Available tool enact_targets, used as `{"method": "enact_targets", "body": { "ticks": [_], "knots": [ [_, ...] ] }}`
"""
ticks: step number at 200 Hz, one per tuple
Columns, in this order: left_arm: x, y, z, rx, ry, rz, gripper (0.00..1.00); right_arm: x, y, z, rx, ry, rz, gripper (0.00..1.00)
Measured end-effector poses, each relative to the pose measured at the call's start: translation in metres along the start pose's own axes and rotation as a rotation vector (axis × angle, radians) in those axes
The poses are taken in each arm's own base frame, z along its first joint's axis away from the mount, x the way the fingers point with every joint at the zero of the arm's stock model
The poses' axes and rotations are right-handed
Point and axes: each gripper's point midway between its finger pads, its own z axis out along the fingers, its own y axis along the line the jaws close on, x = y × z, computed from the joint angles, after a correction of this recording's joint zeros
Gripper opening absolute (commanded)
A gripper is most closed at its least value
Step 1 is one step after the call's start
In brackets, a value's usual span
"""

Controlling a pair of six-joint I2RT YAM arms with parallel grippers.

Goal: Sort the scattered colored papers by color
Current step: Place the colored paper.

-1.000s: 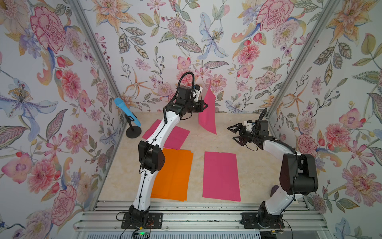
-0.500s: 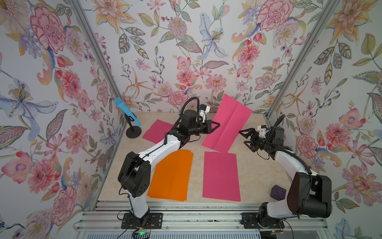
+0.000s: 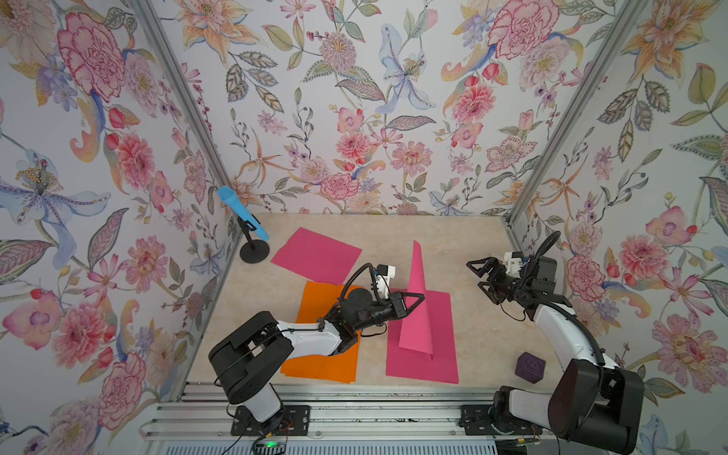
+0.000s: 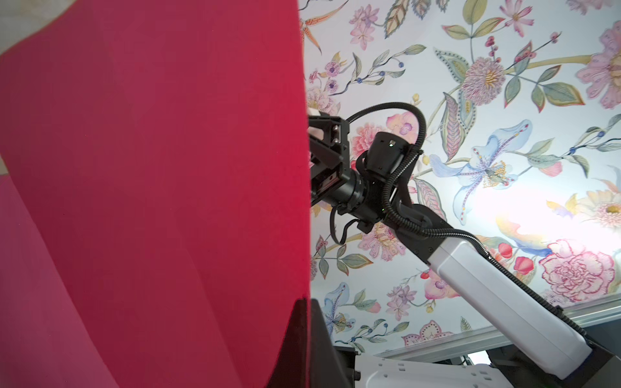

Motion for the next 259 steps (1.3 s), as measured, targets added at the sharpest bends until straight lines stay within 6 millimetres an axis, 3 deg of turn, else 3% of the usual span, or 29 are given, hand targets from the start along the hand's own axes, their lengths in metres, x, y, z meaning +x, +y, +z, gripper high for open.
{"method": "enact_targets", "body": {
  "ticks": [30,71,121,156,215,259],
  "knots": [
    [0.004,0.007,0.01,0.031,-0.017,-0.064,0.0,0.007,0.001,-0.006,-0.003,0.004,-0.01,1.0],
    [0.015,-0.003,0.024,0.109,-0.005,-0.117,0.0,0.006,0.008,-0.014,-0.023,-0.012,-0.03,1.0],
    [0.046,0.06,0.004,-0.061,0.048,-0.207,0.0,0.008,0.007,-0.013,-0.023,-0.005,-0.037,1.0],
    [0.06,0.092,0.001,-0.163,0.081,-0.236,0.0,0.014,0.008,-0.01,-0.022,0.016,-0.04,1.0],
    [0.071,0.127,-0.01,-0.363,0.105,-0.189,0.0,0.03,0.008,-0.001,-0.018,0.063,-0.061,1.0],
    [0.052,0.12,-0.004,-0.429,0.077,-0.058,0.0,0.036,0.007,0.005,-0.007,0.084,-0.069,1.0]
  ]
}}
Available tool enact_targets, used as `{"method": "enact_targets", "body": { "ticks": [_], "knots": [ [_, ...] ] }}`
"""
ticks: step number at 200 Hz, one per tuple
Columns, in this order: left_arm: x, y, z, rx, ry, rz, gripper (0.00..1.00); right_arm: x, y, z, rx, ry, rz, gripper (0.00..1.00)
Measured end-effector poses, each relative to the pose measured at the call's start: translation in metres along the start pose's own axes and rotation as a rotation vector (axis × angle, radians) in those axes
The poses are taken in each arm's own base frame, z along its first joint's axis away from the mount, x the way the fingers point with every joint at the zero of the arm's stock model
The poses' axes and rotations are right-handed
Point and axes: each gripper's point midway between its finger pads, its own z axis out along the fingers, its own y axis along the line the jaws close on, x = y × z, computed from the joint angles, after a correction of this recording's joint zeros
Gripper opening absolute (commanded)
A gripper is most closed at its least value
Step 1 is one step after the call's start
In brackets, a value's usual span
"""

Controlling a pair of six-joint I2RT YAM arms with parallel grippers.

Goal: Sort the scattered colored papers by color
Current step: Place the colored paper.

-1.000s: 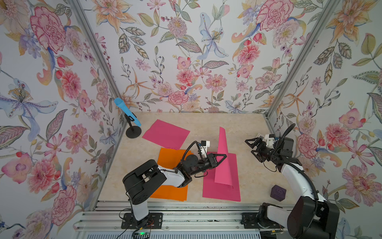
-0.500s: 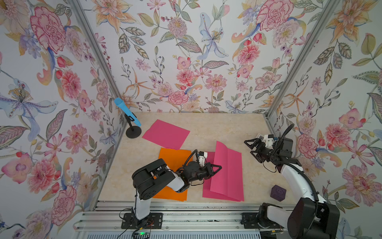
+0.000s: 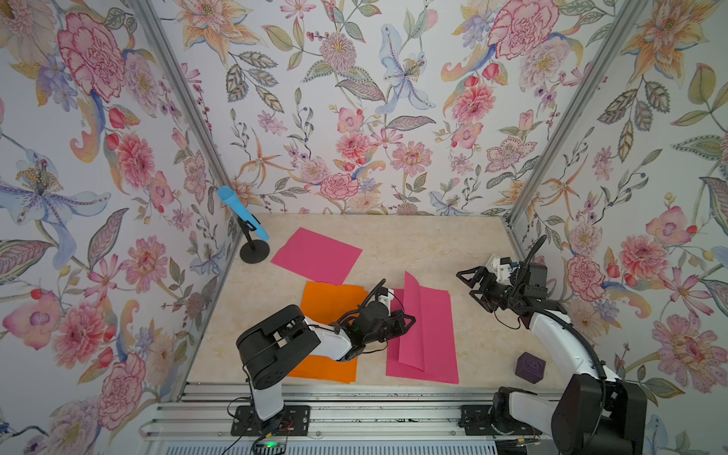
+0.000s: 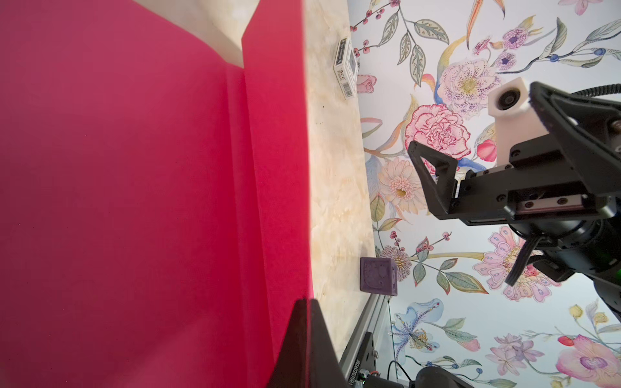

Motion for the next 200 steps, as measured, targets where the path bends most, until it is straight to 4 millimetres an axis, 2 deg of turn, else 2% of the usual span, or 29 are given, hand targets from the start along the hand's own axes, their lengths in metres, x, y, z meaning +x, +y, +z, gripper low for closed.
{"method": "enact_targets", "body": {
  "ticks": [27,62,91,117,145,169,200],
  "knots": [
    [0.0,0.002,0.002,-0.008,-0.002,0.013,0.0,0.002,-0.001,0.003,0.006,0.01,0.001,1.0],
    [0.007,0.015,0.007,-0.038,0.016,0.006,0.0,0.002,-0.002,0.004,0.011,0.01,-0.005,1.0],
    [0.008,0.018,0.007,-0.051,0.019,0.006,0.22,0.003,-0.002,0.005,0.012,0.012,-0.007,1.0],
    [0.009,0.028,0.006,-0.095,0.02,0.018,0.31,0.004,-0.001,0.006,0.011,0.017,-0.01,1.0],
    [0.008,0.033,-0.001,-0.151,0.021,0.045,0.38,0.005,-0.003,0.007,0.017,0.022,-0.013,1.0],
    [-0.003,0.019,-0.008,-0.161,-0.002,0.09,0.47,0.008,-0.005,0.009,0.032,0.026,-0.029,1.0],
    [-0.025,0.007,-0.027,-0.188,-0.052,0.141,0.49,0.013,-0.009,0.012,0.051,0.038,-0.049,1.0]
  ]
}}
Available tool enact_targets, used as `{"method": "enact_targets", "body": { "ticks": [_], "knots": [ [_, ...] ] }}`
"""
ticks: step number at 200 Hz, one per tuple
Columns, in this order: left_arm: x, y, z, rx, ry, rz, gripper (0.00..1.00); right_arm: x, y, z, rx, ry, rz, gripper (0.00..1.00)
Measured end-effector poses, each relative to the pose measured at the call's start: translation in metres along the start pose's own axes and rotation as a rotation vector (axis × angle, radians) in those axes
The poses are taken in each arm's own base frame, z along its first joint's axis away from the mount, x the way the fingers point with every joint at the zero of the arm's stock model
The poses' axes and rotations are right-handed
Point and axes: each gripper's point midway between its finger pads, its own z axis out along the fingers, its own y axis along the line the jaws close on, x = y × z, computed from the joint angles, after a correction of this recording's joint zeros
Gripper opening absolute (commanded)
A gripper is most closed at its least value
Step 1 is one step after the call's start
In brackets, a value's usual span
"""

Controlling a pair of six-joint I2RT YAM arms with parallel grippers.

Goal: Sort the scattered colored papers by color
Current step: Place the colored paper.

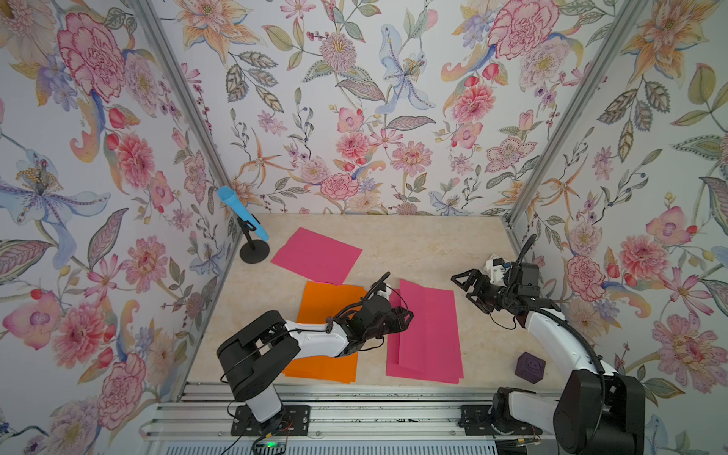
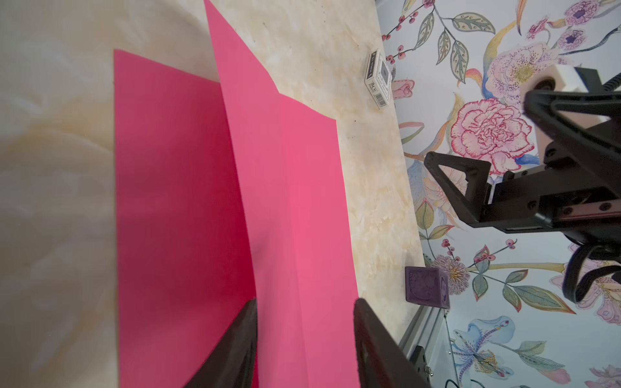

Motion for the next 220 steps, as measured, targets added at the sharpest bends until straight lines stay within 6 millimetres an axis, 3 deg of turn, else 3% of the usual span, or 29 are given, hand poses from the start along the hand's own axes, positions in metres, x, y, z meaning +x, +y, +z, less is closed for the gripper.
{"method": "enact_targets", "body": {
  "ticks": [57,109,132,167,220],
  "knots": [
    [-0.077,0.019,-0.052,-0.083,-0.181,0.029,0.55,0.025,-0.043,0.016,0.113,0.074,0.042,1.0],
    [-0.063,0.037,-0.039,-0.135,-0.115,0.074,0.6,0.048,-0.073,0.03,0.195,0.149,0.059,1.0],
    [-0.068,0.045,-0.037,-0.158,-0.095,0.089,0.66,0.059,-0.079,0.035,0.214,0.182,0.053,1.0],
    [-0.122,0.056,-0.053,-0.192,-0.179,0.095,0.74,0.066,-0.071,0.045,0.189,0.196,0.009,1.0],
    [-0.204,0.076,-0.099,-0.251,-0.335,0.1,0.92,0.07,-0.066,0.047,0.181,0.201,0.01,1.0]
  ]
}}
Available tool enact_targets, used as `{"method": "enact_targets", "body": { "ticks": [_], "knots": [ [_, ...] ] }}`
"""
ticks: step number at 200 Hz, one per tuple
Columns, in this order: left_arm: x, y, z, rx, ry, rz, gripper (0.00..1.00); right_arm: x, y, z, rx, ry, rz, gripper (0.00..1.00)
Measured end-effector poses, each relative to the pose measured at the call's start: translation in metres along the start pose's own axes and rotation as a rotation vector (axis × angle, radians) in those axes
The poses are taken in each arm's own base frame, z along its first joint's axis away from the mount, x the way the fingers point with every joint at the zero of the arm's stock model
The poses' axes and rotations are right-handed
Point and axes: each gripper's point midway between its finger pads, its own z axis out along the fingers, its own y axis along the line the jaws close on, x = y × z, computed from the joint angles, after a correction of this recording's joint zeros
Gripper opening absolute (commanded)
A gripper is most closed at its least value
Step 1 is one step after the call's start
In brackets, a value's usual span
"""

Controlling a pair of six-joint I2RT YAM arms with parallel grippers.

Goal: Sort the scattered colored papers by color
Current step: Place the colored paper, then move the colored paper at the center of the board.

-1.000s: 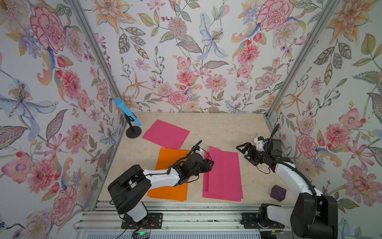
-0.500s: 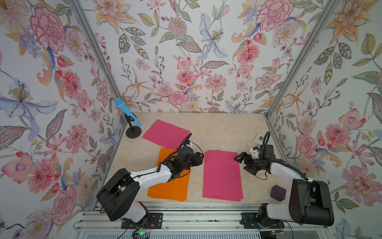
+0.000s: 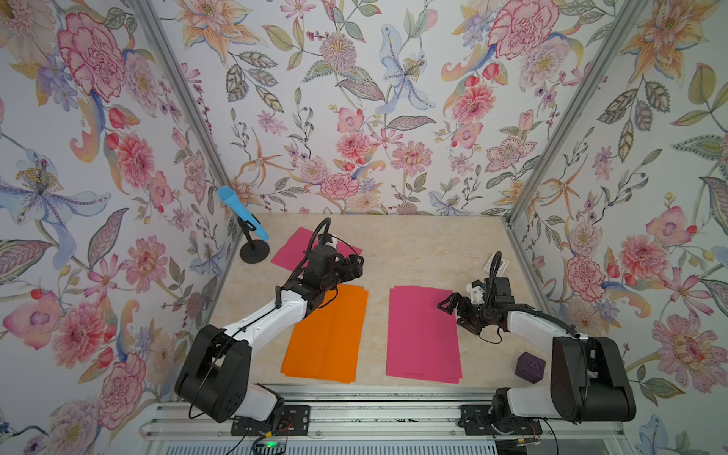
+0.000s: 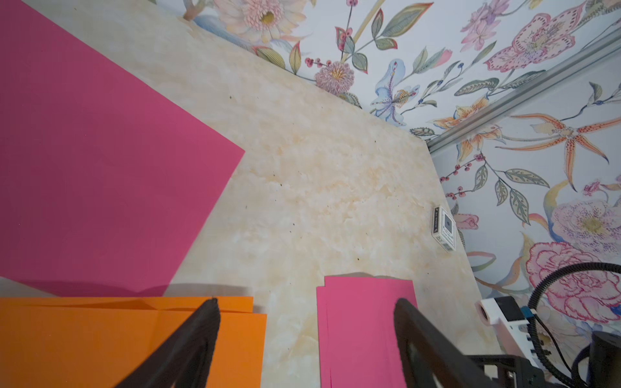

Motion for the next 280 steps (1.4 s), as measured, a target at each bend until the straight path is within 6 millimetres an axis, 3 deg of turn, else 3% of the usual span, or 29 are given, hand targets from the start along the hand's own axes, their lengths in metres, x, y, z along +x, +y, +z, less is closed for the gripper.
{"method": "enact_targets", "body": {
  "ticks": [9,29,56,90,114,135,162,214,280],
  "knots": [
    [-0.012,0.011,-0.001,-0.018,-0.016,-0.001,0.99,0.0,0.0,0.0,0.002,0.002,0.002,1.0],
    [-0.036,0.034,0.001,-0.074,-0.04,-0.004,1.0,-0.001,0.0,-0.004,0.022,-0.001,0.006,1.0],
    [-0.066,0.069,0.032,-0.166,-0.033,0.013,1.0,-0.018,0.015,-0.017,0.029,-0.059,-0.028,1.0],
    [-0.065,0.114,0.085,-0.269,0.058,0.021,1.0,-0.053,0.055,-0.035,-0.002,-0.157,-0.105,1.0],
    [-0.059,0.131,0.116,-0.306,0.105,0.033,1.0,-0.069,0.08,-0.043,-0.032,-0.196,-0.149,1.0],
    [-0.063,0.135,0.137,-0.309,0.118,0.041,1.0,-0.078,0.092,-0.038,-0.042,-0.193,-0.165,1.0],
    [-0.065,0.137,0.153,-0.298,0.121,0.04,1.0,-0.08,0.088,-0.021,-0.025,-0.154,-0.156,1.0],
    [-0.03,0.153,0.184,-0.276,0.196,0.016,1.0,-0.084,0.083,0.001,-0.009,-0.104,-0.14,1.0],
    [-0.033,0.111,0.227,-0.143,0.185,0.023,1.0,-0.093,0.089,0.012,-0.019,-0.085,-0.14,1.0]
  ]
}}
